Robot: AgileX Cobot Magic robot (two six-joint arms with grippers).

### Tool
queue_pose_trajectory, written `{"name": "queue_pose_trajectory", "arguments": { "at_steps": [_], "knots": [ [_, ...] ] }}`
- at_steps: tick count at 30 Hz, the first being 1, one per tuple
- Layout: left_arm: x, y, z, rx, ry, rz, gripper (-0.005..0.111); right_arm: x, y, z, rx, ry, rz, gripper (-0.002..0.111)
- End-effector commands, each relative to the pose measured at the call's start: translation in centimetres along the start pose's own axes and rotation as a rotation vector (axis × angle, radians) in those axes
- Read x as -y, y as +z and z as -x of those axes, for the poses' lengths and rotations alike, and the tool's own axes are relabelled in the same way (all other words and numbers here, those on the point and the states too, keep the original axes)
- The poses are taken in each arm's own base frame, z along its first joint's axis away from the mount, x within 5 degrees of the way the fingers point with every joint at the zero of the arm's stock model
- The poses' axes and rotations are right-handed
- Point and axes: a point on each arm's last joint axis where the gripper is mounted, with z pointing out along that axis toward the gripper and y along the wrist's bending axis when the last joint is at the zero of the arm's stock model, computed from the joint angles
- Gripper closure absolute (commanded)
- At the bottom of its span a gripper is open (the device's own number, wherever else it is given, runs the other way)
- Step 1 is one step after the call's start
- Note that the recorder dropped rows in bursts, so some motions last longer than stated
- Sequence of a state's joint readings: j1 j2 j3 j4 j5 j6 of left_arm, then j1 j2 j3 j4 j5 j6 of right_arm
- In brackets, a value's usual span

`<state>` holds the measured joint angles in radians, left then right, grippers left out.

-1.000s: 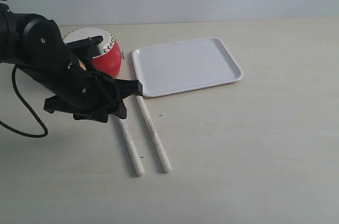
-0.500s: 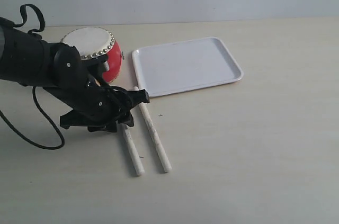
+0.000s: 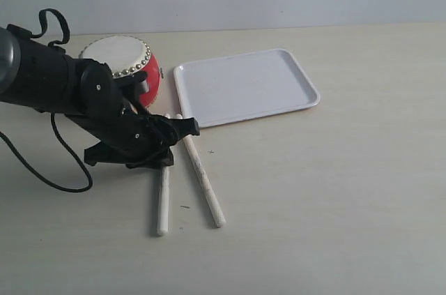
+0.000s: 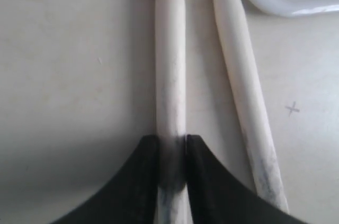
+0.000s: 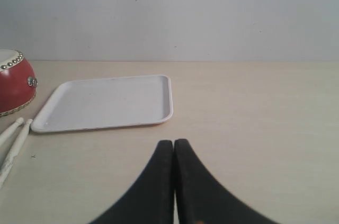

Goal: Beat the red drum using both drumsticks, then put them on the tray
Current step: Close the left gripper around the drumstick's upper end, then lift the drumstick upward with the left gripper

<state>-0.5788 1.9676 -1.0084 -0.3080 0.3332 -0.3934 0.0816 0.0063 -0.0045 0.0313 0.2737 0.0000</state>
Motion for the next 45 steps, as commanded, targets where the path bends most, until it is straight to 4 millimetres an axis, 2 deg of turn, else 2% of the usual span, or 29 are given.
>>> {"name": "queue_pose_trajectory", "arguments": {
  "at_steps": [1,9,12,13,25,33,45],
  "knots": [
    [-0.5,0.8,-0.7,-0.051,0.038,0.044,0.092,0.1,0.0,-0.1,0.009,0.000,-0.008,0.108],
    [-0.7,0.8,-0.8,-0.067,0.069,0.063,0.093,0.1,0.0,-0.1,0.009,0.000,-0.008,0.108],
    [-0.8,0.8,-0.9,-0.072,0.094,0.075,0.100,0.1,0.0,-0.1,0.009,0.000,-0.008,0.108],
    [-0.9,0.8,-0.9,-0.077,0.104,0.082,0.107,0.1,0.0,-0.1,0.009,0.000,-0.008,0.108],
    [-0.8,0.3,-0.9,-0.078,0.167,0.079,0.107,0.1,0.0,-0.1,0.009,0.000,-0.008,0.108],
    [0.3,-2.9,0.0,0.009,0.237,0.021,0.107,0.1,0.0,-0.1,0.009,0.000,-0.008,0.108],
    [1.8,-9.6,0.6,0.149,0.423,-0.060,0.107,0.1,0.0,-0.1,0.009,0.000,-0.008,0.108]
  ]
}}
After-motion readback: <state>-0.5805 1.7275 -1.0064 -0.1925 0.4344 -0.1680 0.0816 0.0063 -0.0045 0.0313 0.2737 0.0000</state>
